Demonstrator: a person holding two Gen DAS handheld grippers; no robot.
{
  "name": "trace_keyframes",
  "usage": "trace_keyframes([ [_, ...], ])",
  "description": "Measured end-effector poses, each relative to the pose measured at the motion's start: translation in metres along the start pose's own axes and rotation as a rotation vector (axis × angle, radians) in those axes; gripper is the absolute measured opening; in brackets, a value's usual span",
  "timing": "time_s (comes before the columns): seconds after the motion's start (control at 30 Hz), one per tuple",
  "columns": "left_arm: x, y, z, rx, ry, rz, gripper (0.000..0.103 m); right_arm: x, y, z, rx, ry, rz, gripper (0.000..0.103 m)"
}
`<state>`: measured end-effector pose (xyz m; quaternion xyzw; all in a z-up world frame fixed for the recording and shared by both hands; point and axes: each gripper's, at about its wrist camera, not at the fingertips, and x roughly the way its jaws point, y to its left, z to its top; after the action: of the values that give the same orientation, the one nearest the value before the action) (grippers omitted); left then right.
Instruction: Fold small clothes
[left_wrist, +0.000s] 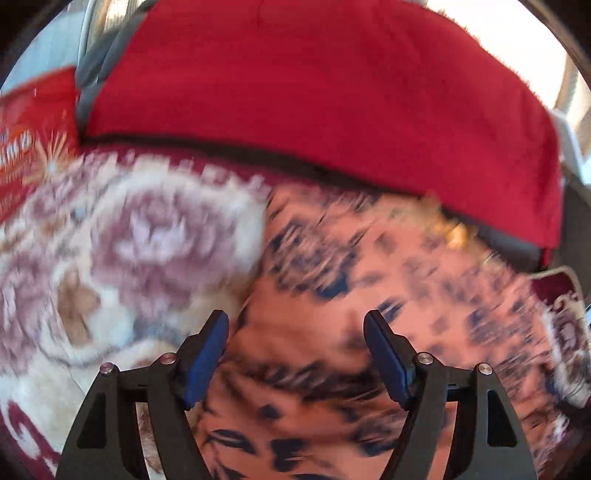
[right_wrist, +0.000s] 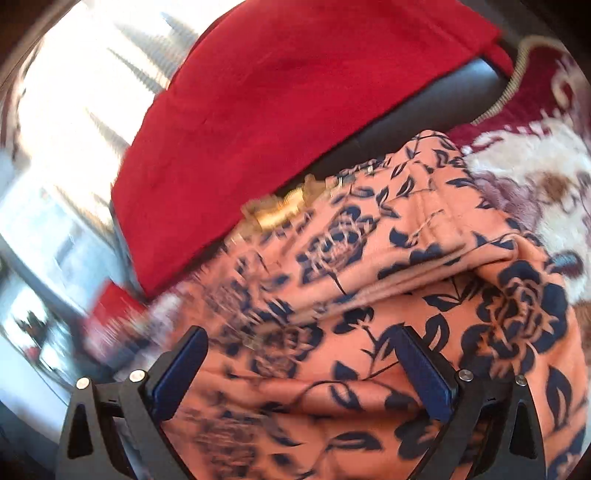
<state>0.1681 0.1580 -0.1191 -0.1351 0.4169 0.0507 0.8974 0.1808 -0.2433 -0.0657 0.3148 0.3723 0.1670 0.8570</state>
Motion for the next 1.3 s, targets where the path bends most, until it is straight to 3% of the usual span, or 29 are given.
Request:
trace_keyframes([
  [0.1, 0.010, 0.007, -0.013, 0.003, -0.002, 0.001, 0.079, -0.003, 0.014, 0.032, 0.032, -0.017, 0.068, 0.102],
  [0.17, 0.009, 0.015, -0.012, -0.026, 0.000, -0.035, 0.079, 0.007, 0.012, 0.048, 0.048, -0.014, 0.069, 0.102],
  [0.23, 0.013, 0.023, -0.014, -0.053, 0.004, -0.059, 0.080, 0.030, -0.006, 0.054, 0.101, 0.025, -0.041, 0.102],
  [0.27, 0.013, 0.021, -0.014, -0.058, 0.006, -0.065, 0.080, 0.047, -0.021, 0.053, 0.160, 0.093, -0.140, 0.102],
  [0.3, 0.014, 0.023, -0.014, -0.060, 0.005, -0.070, 0.080, 0.058, -0.031, 0.051, 0.196, 0.141, -0.167, 0.101],
  [0.37, 0.011, 0.023, -0.015, -0.055, 0.005, -0.070, 0.080, 0.054, -0.013, 0.056, 0.115, 0.106, -0.185, 0.102],
  [0.5, 0.012, 0.013, -0.013, -0.036, 0.012, -0.052, 0.081, 0.049, 0.033, 0.074, -0.040, 0.044, -0.129, 0.102],
  [0.57, 0.014, 0.011, -0.010, -0.032, 0.011, -0.051, 0.081, 0.063, 0.029, 0.079, -0.030, 0.047, -0.112, 0.102],
  [0.67, 0.000, 0.018, -0.003, -0.091, -0.024, -0.117, 0.081, 0.099, -0.009, 0.077, 0.032, 0.137, -0.256, 0.102],
  [0.7, -0.007, 0.022, 0.001, -0.117, -0.047, -0.151, 0.081, 0.100, -0.016, 0.071, 0.016, 0.106, -0.230, 0.102],
  [0.73, -0.013, 0.028, 0.006, -0.148, -0.070, -0.183, 0.081, 0.096, -0.008, 0.066, -0.070, 0.056, -0.228, 0.102],
  [0.83, -0.014, 0.037, 0.025, -0.207, -0.076, -0.222, 0.081, 0.104, 0.004, 0.054, -0.213, 0.077, -0.272, 0.102],
  [0.9, 0.000, 0.032, 0.042, -0.195, -0.028, -0.183, 0.081, 0.105, 0.002, 0.056, -0.203, 0.074, -0.264, 0.102],
  [1.0, 0.051, 0.025, 0.054, -0.120, 0.153, -0.010, 0.080, 0.101, -0.005, 0.057, -0.189, 0.066, -0.245, 0.102],
  [1.1, 0.050, 0.015, 0.055, -0.063, 0.135, 0.037, 0.080, 0.091, -0.009, 0.057, -0.184, 0.059, -0.231, 0.102],
  [1.2, 0.032, 0.014, 0.047, -0.092, 0.138, 0.005, 0.080, 0.077, -0.004, 0.055, -0.185, 0.065, -0.228, 0.102],
  [1.3, -0.005, 0.017, 0.024, -0.089, 0.092, -0.014, 0.080, 0.046, 0.006, 0.048, -0.173, 0.074, -0.253, 0.102],
])
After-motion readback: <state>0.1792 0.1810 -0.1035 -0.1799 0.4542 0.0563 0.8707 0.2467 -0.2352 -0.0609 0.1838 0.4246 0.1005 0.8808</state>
